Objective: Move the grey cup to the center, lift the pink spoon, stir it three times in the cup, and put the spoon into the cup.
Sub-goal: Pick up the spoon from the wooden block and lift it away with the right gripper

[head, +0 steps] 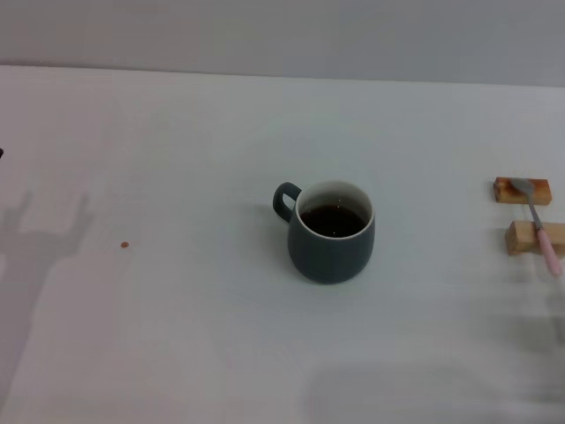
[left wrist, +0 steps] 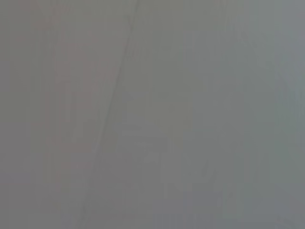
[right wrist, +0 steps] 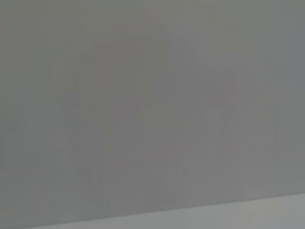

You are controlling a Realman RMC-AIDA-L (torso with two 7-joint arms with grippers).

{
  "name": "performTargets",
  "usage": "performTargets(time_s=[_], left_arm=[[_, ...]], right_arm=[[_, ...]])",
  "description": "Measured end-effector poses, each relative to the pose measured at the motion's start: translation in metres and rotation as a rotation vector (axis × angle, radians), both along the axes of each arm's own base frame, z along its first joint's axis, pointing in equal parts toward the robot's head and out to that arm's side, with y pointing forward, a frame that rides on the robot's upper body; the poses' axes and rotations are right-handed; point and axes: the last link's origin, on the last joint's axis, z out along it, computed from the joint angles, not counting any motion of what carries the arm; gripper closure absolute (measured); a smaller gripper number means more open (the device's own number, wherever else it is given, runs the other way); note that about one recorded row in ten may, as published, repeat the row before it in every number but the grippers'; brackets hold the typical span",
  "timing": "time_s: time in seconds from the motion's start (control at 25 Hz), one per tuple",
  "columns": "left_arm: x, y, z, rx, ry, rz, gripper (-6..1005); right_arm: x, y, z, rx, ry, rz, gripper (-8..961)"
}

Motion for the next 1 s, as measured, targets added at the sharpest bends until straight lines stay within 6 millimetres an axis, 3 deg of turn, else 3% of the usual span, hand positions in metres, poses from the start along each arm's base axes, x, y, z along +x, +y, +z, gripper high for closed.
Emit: performTargets(time_s=[1.0], left_arm=[[0.003,-0.001,-0.003,-0.015,0.004,-0.018,153]], right_arm=[[0.002,0.012,-0.01,-0.075,0.047,-0.031,451]])
